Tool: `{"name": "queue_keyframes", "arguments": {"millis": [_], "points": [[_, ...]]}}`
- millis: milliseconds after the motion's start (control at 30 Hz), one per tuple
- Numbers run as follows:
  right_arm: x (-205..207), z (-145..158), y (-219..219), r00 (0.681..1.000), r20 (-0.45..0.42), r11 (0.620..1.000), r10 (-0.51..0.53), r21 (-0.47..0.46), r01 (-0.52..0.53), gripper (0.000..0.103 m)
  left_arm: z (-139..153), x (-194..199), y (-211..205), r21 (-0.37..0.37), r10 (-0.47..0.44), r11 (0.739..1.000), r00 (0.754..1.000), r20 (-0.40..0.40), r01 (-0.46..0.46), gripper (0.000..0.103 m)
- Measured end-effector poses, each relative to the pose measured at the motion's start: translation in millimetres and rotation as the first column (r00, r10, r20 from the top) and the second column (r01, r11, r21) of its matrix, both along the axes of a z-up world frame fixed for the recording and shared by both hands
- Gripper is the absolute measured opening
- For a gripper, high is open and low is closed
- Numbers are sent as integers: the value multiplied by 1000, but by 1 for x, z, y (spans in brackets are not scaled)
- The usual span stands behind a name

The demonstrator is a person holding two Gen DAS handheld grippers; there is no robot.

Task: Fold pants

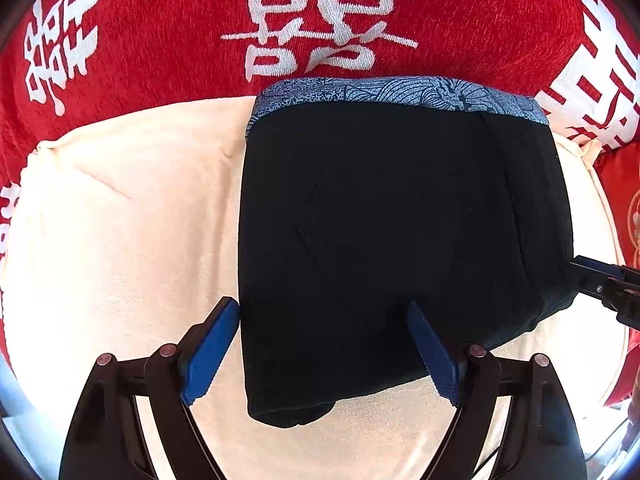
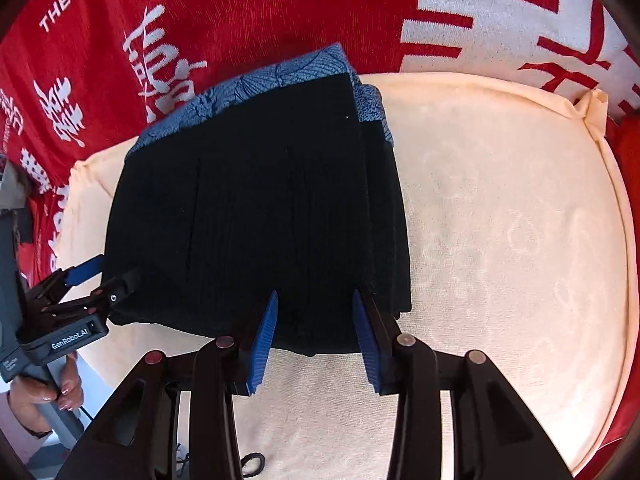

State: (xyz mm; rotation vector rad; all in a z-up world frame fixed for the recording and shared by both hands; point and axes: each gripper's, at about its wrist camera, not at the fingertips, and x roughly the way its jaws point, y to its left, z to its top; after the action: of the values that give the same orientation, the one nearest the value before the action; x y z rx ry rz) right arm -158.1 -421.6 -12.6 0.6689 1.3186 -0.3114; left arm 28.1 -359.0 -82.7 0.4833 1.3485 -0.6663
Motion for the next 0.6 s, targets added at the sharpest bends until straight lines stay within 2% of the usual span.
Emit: {"name": "queue_keyframes", "arguments": {"millis": [167,333,600], "points": [[-4,4,0,1000,-7,1000,21,-4,-21,43,0,15,6,-2,12,1000,999,-42,-13,86],[-7,2,-5,1000,-6,999,-21,25,21,44,7,30,10,8,11,1000,1000,-28,-11,86],[4,11,-25,999,9,999,-48,-20,48,45,7,69,5,10,59,998,998,20,-59,86]]}}
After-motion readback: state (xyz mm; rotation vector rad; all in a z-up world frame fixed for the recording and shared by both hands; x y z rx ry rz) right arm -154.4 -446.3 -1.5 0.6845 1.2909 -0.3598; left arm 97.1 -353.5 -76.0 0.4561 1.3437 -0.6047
